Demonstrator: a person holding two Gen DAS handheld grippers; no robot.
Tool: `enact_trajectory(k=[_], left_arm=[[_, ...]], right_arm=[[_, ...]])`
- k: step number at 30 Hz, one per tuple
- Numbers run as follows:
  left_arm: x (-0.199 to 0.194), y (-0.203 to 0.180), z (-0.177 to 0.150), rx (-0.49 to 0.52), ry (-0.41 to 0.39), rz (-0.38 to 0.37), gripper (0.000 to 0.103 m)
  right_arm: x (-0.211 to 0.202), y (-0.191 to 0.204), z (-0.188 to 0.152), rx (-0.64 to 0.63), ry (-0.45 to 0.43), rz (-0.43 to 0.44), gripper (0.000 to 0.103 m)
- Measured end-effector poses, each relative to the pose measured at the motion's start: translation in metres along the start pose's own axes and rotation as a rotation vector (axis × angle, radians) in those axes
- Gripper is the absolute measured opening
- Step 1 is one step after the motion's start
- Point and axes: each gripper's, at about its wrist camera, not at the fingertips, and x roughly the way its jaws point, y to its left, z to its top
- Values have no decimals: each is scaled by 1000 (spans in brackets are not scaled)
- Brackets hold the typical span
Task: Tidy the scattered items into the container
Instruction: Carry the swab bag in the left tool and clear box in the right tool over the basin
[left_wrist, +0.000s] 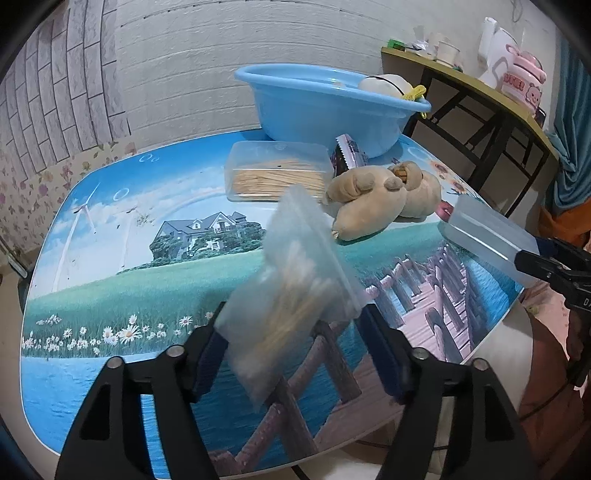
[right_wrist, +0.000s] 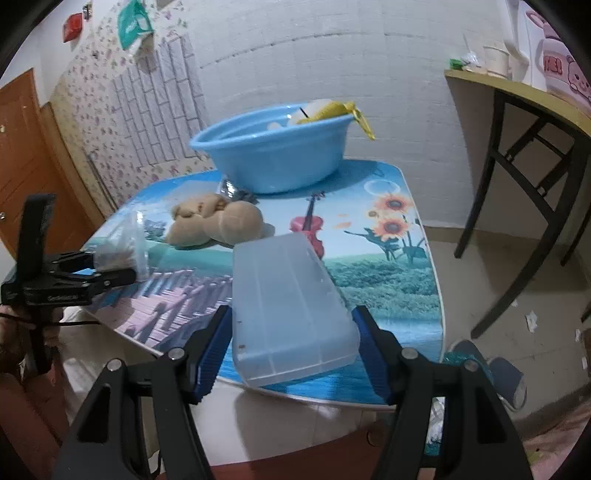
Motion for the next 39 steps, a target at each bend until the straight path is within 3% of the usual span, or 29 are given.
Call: enact_trajectory(k=[8, 11, 17, 21, 23, 28, 36, 39], left_arm=[[7, -5, -1, 26, 6, 34, 99], [10, -5, 0, 31, 10, 46, 103], [13, -5, 2, 39, 9, 70, 103], [14, -5, 1, 21, -13, 88, 103], [14, -5, 0, 18, -16, 92, 103], [14, -5, 0, 13, -20, 94, 103], [14, -5, 0, 12, -24, 96, 103], [14, -5, 0, 13, -26, 95, 103]], right_arm=[[18, 17, 8, -47, 20, 18, 65], [26, 23, 14, -70, 21, 18, 66], [39, 28, 21, -75, 31, 26, 79], [44, 28, 22, -71, 33, 23, 83], [54, 25, 21, -44, 87, 31, 85], [57, 31, 26, -49, 80, 29, 88], [57, 37, 31, -54, 85, 54, 103], [59, 33, 25, -51, 82, 55, 103]])
